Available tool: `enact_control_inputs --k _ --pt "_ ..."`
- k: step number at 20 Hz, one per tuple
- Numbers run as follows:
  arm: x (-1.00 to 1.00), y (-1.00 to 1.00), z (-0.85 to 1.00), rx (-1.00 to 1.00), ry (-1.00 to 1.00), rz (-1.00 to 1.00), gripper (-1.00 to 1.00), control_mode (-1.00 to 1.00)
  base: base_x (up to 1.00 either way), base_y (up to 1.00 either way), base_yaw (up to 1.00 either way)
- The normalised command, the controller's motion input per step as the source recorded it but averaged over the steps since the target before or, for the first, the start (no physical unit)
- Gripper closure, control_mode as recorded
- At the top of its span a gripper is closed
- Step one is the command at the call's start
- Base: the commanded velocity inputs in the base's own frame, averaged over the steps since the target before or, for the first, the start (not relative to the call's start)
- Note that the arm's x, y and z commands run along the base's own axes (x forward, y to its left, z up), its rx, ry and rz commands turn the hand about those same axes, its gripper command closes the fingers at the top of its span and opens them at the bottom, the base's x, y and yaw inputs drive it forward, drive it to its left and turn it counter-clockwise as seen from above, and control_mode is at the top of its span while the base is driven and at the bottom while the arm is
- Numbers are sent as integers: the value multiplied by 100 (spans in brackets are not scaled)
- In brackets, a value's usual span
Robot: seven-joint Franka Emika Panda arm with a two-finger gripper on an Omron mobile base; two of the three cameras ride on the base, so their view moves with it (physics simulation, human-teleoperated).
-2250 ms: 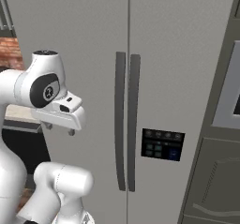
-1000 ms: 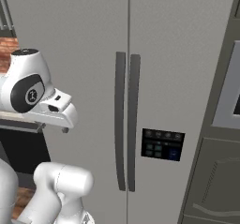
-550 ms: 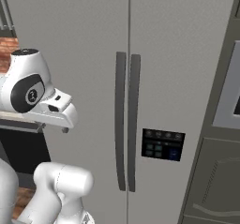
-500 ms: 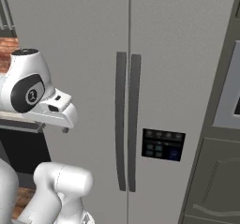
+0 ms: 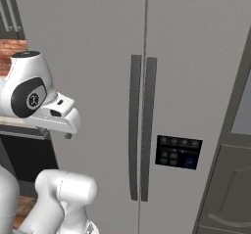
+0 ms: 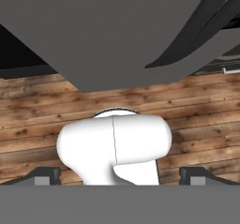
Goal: Open the freezer door, pick up the ice cube tray from the freezer, and place it on the dining counter.
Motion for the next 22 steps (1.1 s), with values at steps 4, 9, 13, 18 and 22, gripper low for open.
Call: enact_control_inputs --k 4,9,13,18,22 --pt "0 0 0 0 0 0 -100 100 15 17 0" --pt "0 0 0 0 0 0 -100 100 5 0 0" --pt "0 0 0 0 0 0 -100 100 0 0 0" --pt "0 -1 0 0 0 0 -100 -100 0 0 0" --pt "-8 -35 0 0 -8 2 -100 -100 0 0 0"
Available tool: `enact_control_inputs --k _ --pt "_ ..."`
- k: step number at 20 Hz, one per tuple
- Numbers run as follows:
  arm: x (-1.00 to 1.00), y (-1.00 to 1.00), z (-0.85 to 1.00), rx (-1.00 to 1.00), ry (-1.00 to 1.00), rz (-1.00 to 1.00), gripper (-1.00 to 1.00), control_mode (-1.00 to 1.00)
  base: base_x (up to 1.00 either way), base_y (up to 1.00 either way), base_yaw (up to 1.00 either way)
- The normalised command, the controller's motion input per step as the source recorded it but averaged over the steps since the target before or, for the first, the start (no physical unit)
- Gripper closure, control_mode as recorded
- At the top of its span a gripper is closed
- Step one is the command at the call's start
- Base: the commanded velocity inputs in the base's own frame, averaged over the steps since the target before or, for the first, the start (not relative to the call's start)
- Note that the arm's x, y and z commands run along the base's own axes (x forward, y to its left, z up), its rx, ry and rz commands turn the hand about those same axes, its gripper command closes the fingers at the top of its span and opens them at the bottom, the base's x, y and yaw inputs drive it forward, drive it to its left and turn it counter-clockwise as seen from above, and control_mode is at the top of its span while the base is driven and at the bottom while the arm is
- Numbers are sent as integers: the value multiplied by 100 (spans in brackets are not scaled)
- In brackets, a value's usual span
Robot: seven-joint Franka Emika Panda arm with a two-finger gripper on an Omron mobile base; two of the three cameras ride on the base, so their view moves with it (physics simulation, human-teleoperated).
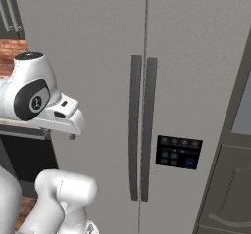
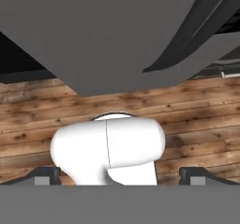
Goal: Open the freezer door, pick up the ice cube tray from the freezer, and place it on the dining counter.
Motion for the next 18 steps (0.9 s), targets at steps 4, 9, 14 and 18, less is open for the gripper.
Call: enact_control_inputs --k 4,9,14,18 --pt "-18 -62 0 0 -14 5 -100 -100 0 0 0" --pt "-14 -68 0 0 -24 7 -100 -100 0 0 0" --pt "-3 -55 0 0 -28 5 -100 -100 0 0 0" --pt "0 -47 5 0 -30 1 -100 -100 0 0 0"
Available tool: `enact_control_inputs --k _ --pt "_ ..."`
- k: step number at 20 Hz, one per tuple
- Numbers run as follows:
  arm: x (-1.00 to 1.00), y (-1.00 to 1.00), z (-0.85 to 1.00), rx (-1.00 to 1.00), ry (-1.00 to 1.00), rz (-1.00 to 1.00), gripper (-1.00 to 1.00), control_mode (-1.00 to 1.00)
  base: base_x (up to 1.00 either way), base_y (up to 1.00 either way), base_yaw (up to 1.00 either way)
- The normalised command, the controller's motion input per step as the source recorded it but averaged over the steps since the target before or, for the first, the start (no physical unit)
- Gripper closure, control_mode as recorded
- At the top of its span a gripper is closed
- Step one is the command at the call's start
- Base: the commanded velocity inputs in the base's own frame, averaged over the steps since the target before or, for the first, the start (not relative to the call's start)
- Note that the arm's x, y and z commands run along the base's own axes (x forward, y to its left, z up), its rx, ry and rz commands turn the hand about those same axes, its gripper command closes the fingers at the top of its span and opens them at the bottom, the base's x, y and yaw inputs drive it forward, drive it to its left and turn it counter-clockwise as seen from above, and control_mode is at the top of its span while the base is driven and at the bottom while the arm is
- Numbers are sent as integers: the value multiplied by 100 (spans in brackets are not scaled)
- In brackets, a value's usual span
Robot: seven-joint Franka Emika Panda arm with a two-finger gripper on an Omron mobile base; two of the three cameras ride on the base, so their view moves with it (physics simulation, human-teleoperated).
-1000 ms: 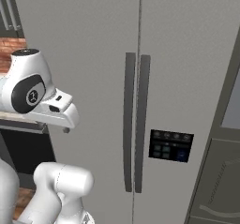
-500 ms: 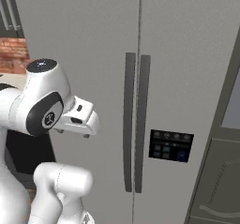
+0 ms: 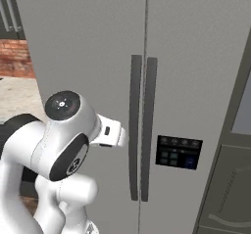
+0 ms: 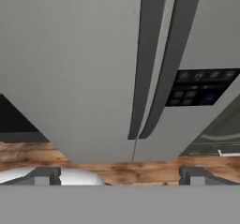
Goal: Open the freezer door, pick up the ice cube tray from the freezer, and place it on the dining counter.
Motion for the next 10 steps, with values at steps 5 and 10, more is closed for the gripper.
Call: enact_control_inputs --k 5,10 --pt "0 -29 1 0 -33 0 -100 -100 0 0 0" --pt "5 -16 0 0 -33 0 -100 -100 0 0 0"
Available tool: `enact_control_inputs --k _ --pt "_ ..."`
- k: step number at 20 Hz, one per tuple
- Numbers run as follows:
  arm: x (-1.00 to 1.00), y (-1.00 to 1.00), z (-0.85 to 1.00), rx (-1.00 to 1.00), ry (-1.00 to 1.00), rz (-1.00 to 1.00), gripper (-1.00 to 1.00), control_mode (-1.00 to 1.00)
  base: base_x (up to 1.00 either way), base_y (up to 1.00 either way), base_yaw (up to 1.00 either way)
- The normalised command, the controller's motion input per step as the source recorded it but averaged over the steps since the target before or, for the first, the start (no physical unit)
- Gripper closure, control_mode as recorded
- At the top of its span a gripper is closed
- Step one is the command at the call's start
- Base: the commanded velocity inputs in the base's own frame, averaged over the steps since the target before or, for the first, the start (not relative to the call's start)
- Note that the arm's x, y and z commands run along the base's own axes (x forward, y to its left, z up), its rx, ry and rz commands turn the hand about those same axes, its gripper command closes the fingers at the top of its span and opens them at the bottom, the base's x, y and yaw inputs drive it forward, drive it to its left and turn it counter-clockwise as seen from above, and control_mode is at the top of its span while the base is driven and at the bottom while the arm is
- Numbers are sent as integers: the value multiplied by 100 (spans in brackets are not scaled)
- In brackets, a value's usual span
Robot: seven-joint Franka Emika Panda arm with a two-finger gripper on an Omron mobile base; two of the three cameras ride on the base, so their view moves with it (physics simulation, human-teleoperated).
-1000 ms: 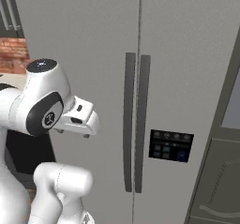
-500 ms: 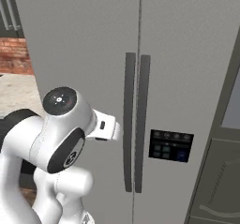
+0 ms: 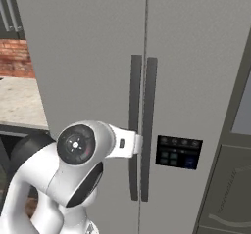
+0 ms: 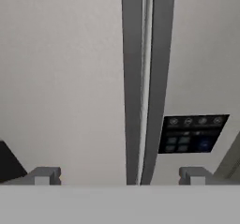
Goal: Open the freezer door, pick up the ice cube tray from the freezer, and place it on the dining counter.
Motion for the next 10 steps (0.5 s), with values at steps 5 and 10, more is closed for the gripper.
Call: enact_control_inputs --k 5,10 --pt "24 -22 0 1 -29 3 -100 -100 0 0 0" --pt "41 -14 0 2 -24 7 -100 -100 0 0 0"
